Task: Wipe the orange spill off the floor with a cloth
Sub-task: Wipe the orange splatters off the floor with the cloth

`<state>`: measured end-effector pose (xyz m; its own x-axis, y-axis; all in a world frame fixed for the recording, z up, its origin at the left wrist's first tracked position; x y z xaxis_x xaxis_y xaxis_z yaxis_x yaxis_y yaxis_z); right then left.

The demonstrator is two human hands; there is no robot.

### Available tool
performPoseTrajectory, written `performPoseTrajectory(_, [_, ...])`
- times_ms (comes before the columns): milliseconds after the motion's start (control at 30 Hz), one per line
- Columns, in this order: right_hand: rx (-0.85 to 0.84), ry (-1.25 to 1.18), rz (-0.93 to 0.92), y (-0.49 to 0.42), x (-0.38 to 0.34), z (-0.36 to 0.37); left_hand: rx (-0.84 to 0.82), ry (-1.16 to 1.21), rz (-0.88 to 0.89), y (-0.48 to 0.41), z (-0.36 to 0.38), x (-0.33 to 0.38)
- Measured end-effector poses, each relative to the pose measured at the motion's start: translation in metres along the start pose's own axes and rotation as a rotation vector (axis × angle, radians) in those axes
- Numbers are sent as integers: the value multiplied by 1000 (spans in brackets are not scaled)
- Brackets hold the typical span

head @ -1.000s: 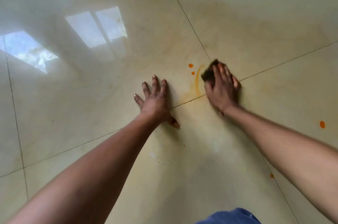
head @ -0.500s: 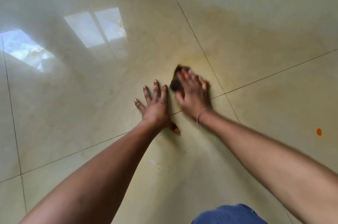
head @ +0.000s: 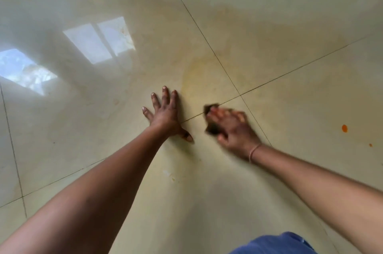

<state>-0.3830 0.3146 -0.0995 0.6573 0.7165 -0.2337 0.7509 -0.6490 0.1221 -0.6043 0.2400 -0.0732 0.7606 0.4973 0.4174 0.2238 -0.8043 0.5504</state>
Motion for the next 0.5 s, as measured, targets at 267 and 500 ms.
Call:
performPoseTrajectory(267, [-53, 5, -9, 123, 2, 12, 55, -182, 70, 14, -3, 22])
performPoseTrajectory(500, [92, -99, 441, 153, 21, 7, -90, -540, 369, 22, 30, 71])
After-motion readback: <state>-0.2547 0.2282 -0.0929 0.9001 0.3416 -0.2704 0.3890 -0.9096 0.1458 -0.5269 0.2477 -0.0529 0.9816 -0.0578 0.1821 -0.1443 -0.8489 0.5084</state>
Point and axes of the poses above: each hand's wrist, its own y-axis away from the middle knuckle, its own z-axis out of the palm, x = y × z, the point moved 1 cm from there along -y, towards the middle knuckle, and after that the axes turned 6 degrees about z, right-handed, at the moved point
